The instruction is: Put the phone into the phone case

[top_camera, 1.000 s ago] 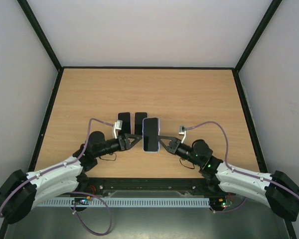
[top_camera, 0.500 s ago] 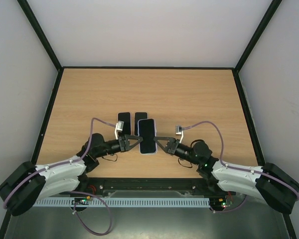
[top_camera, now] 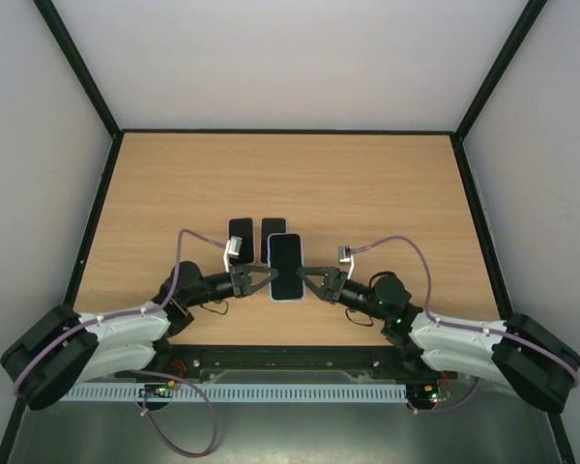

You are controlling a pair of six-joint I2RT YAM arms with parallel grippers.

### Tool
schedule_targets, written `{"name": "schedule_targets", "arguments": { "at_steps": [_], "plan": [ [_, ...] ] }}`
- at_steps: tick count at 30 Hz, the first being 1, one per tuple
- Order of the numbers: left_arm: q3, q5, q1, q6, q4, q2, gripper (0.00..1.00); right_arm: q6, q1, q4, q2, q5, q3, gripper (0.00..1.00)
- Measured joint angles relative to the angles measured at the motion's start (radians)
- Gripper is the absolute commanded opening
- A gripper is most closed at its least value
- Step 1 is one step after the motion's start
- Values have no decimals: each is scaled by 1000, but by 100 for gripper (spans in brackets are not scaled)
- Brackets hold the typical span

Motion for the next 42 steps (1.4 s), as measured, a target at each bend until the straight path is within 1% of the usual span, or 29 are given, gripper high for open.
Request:
{"name": "schedule_targets", "arguments": {
  "at_steps": [2,5,8,10,13,15,17,19,20,23,28,30,33,35,36,42],
  "plan": [
    [-4,1,0,5,0,-1,2,-1,1,-3,-15,-14,-8,55],
    [-13,-4,-3,14,-1,-8,2,-5,2,-16,-26,-43,-14,56],
    [-23,-20,-3,24,-2,-22,2,-8,2,-32,-25,-76,-14,56],
    [-26,-32,-3,30,-3,-31,2,-10,2,-42,-21,-95,-14,53],
    [-26,-46,-3,42,-3,-39,2,-10,2,-48,-6,-122,-14,44],
    [-26,-55,-3,49,-3,-43,2,-5,2,-47,3,-135,-13,32],
    [-26,-63,-3,58,-7,-47,2,-4,2,-46,10,-148,-13,17],
    [-26,-68,-3,72,-14,-59,2,1,2,-55,15,-151,-13,6],
    [-26,-71,-3,82,-25,-66,2,0,2,-58,15,-151,-13,3],
    [-18,-85,-5,101,-109,-102,2,-2,3,-72,12,-150,-13,2],
    [45,-105,-14,184,-297,-170,2,8,4,-103,-18,-126,-13,2],
    [74,-108,-16,219,-366,-189,2,13,6,-109,-27,-117,-14,9],
    [96,-98,-16,251,-425,-206,2,9,9,-134,-45,-106,-13,26],
    [102,-81,-16,292,-445,-217,2,12,9,-175,-66,-94,-12,36],
    [103,-77,-13,314,-460,-226,2,11,9,-193,-80,-87,-12,43],
    [103,-12,-6,373,-561,-265,2,-52,8,-337,-212,-19,38,72]
  ]
}}
